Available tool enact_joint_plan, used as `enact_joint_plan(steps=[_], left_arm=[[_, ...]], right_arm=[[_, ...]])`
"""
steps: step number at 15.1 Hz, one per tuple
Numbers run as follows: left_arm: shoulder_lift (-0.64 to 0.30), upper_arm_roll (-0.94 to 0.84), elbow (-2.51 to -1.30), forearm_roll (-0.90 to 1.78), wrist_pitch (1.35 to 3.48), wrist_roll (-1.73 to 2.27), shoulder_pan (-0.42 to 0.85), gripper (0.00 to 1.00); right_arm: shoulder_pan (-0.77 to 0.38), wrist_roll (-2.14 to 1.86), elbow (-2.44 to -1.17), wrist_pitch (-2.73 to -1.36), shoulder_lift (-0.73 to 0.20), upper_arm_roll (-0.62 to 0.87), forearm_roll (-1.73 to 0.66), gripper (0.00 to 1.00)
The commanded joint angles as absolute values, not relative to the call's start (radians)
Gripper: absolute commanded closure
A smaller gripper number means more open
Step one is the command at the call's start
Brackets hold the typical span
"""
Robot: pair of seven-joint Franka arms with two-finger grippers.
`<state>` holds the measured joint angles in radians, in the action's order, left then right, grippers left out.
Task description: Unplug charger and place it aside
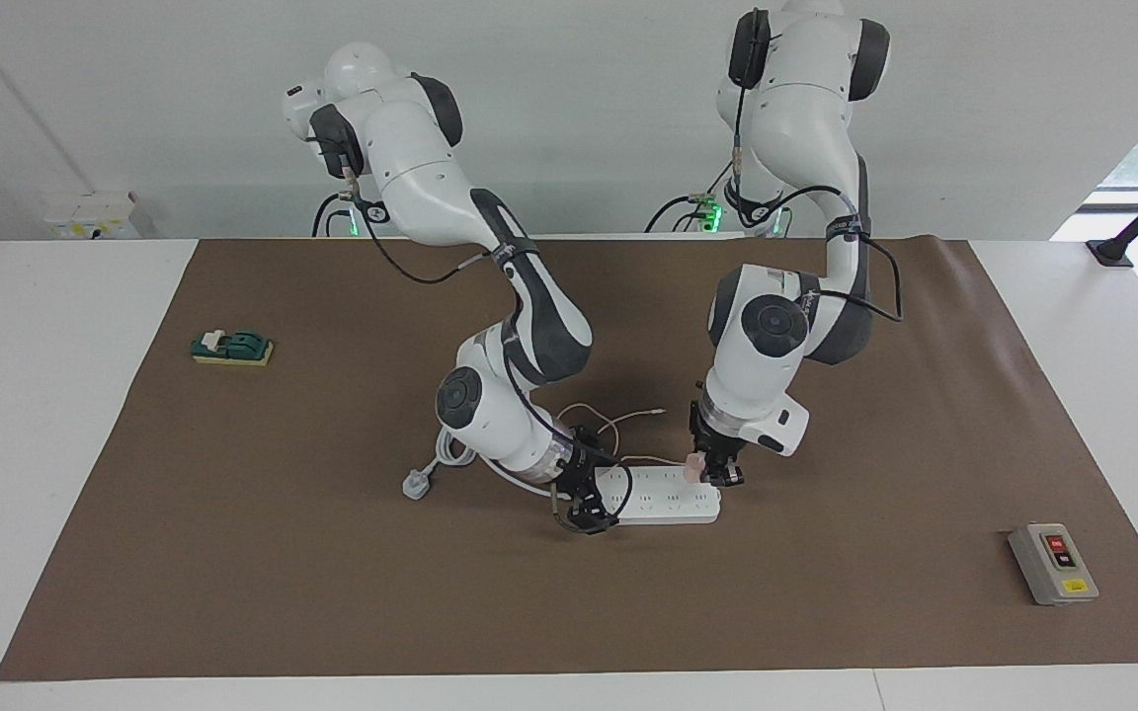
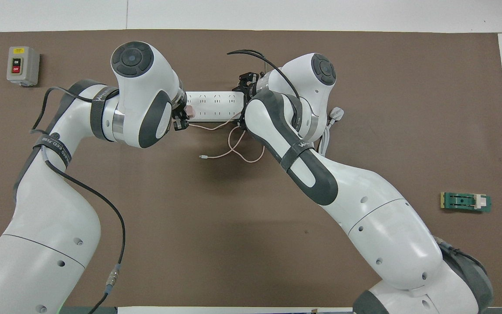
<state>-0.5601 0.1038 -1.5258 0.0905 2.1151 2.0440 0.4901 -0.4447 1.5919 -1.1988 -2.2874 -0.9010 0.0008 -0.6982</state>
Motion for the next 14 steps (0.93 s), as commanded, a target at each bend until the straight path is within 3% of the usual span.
enact_joint_plan(steps=[1,4,8,14], left_arm=[[-0.526,0.109,-1.597,0.086,2.131,2.059,0.505,1.00],[-0.525,0.109,-1.605,0.086,2.135,2.059,0.505,1.00],[-0.520,0.109,-1.612,0.086,2.143,2.056,0.503,1.00],[-0.520,0.107,-1.612,0.086,2.143,2.054,0.502,1.00]], right_arm=[[-0.453,1.545,-1.258,-2.322,-0.873,-0.002,-0.727,0.00],[-0.453,1.545,-1.258,-2.322,-0.873,-0.002,-0.729,0.02],[-0.453,1.545,-1.258,-2.324,-0.873,-0.002,-0.730,0.34],[-0.454,1.543,-1.258,-2.327,-0.873,-0.002,-0.730,0.30]])
